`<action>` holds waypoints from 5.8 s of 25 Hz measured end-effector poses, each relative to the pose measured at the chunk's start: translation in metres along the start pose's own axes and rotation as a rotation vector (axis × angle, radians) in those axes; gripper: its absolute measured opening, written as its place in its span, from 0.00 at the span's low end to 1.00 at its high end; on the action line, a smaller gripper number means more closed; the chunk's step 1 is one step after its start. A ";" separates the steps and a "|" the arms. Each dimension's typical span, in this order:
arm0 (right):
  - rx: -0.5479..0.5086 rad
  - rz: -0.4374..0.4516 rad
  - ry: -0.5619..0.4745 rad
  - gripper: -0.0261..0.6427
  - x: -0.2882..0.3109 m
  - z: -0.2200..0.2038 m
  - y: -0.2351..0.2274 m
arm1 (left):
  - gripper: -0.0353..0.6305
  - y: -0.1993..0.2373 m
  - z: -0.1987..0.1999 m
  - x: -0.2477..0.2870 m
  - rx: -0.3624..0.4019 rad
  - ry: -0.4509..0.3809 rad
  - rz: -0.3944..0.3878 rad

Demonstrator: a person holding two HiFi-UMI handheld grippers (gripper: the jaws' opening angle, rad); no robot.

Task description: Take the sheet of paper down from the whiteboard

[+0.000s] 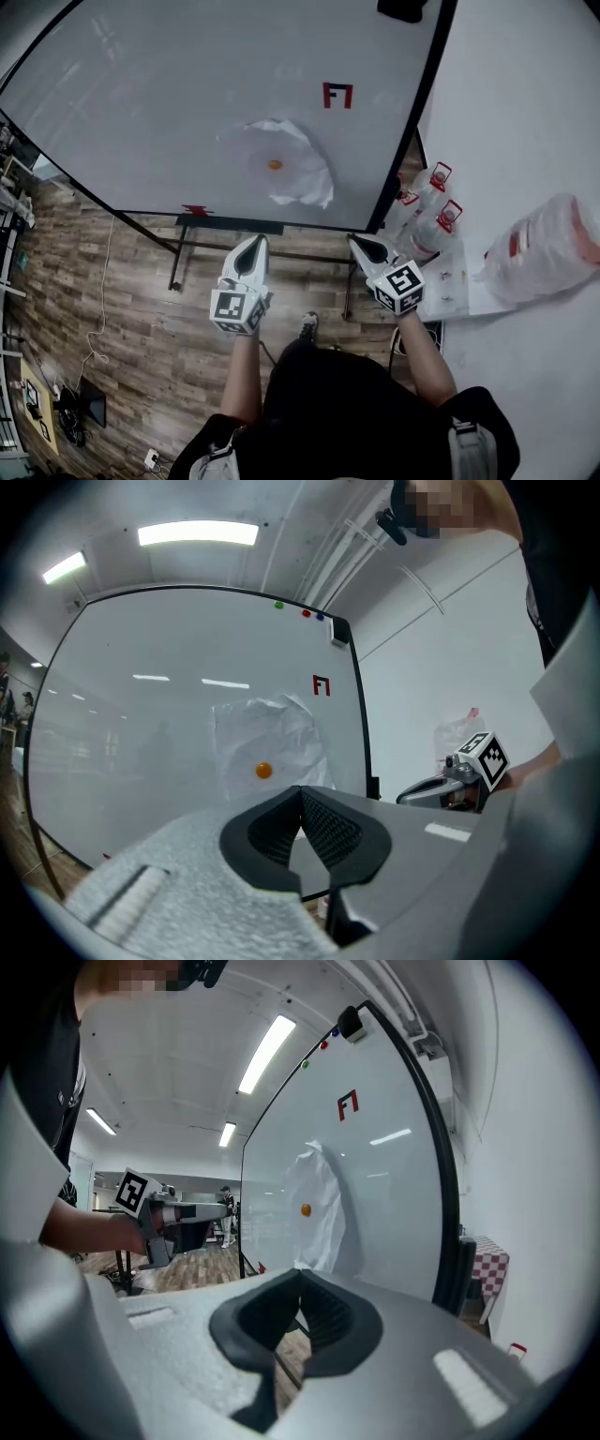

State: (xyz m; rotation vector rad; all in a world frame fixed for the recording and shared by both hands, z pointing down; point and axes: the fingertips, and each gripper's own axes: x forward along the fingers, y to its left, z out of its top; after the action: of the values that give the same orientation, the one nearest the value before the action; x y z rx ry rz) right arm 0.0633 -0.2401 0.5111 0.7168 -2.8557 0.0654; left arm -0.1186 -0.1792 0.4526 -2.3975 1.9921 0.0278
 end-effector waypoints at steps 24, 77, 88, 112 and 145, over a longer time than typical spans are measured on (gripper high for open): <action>-0.039 -0.033 -0.018 0.04 0.066 0.028 -0.040 | 0.07 0.047 0.002 0.084 -0.008 -0.045 -0.059; -0.040 0.046 -0.100 0.08 0.101 0.049 -0.078 | 0.25 0.061 0.006 0.174 0.050 -0.016 0.178; -0.028 0.037 -0.119 0.08 0.100 0.053 -0.082 | 0.25 0.062 0.010 0.174 0.059 -0.027 0.175; -0.041 0.132 -0.140 0.15 0.123 0.072 -0.059 | 0.25 0.063 0.003 0.172 0.090 -0.035 0.149; 0.252 0.213 -0.167 0.05 0.103 0.061 -0.009 | 0.25 0.063 -0.006 0.094 0.096 0.041 0.193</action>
State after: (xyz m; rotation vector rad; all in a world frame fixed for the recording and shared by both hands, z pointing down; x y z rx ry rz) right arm -0.0321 -0.3013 0.4723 0.4763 -3.1104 0.4225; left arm -0.1637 -0.2833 0.4551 -2.1589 2.1814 -0.1115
